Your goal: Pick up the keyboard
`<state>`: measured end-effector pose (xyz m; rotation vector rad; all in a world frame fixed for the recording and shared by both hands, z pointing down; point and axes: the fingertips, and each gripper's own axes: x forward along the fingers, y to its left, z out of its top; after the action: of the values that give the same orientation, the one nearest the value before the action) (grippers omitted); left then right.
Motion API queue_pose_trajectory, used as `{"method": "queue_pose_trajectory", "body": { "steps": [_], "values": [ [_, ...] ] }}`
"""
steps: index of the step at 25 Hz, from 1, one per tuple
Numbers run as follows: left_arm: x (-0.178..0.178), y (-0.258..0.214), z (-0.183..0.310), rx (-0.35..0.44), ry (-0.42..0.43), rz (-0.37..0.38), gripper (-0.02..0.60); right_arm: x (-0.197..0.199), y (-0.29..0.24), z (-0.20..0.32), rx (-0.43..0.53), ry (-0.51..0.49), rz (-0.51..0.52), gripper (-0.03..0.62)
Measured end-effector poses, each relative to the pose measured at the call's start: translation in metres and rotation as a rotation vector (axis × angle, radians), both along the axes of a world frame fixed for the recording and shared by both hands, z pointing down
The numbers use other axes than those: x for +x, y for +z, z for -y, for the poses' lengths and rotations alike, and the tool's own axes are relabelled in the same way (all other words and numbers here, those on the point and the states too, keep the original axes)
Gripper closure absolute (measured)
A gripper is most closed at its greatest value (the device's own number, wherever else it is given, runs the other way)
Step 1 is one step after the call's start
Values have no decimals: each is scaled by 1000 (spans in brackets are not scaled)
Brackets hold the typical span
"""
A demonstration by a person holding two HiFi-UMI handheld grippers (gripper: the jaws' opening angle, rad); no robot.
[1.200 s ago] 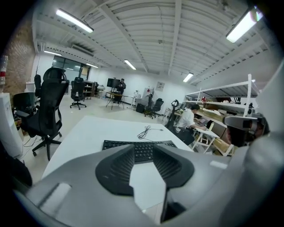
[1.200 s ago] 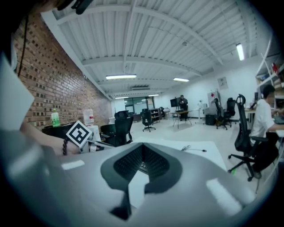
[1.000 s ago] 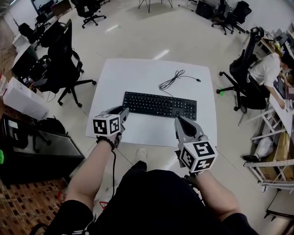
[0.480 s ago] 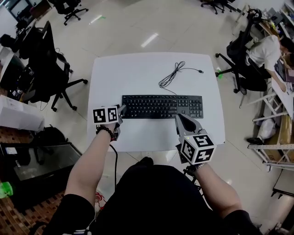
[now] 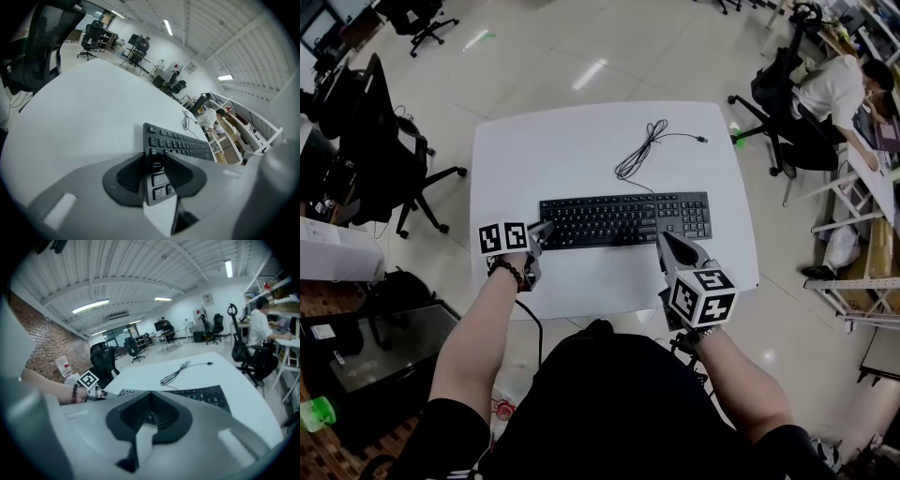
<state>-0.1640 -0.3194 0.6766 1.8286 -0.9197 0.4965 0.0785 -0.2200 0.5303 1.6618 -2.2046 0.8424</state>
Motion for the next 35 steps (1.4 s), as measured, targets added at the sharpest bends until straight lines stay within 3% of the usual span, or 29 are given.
{"method": "queue_pose_trajectory", "body": {
  "steps": [12,17,26,35],
  "values": [
    [0,-45,-10,35,-9,-14,471,2,30,-5,-133,26,155,580],
    [5,-71,-17,54,-4,-15,480,7,52,-13,-231,73,288,486],
    [14,-103,-23,86,9,-20,488,17,87,-21,-349,194,543,400],
    [18,-108,-27,84,13,-11,489,32,114,1,-303,342,819,358]
  ]
}}
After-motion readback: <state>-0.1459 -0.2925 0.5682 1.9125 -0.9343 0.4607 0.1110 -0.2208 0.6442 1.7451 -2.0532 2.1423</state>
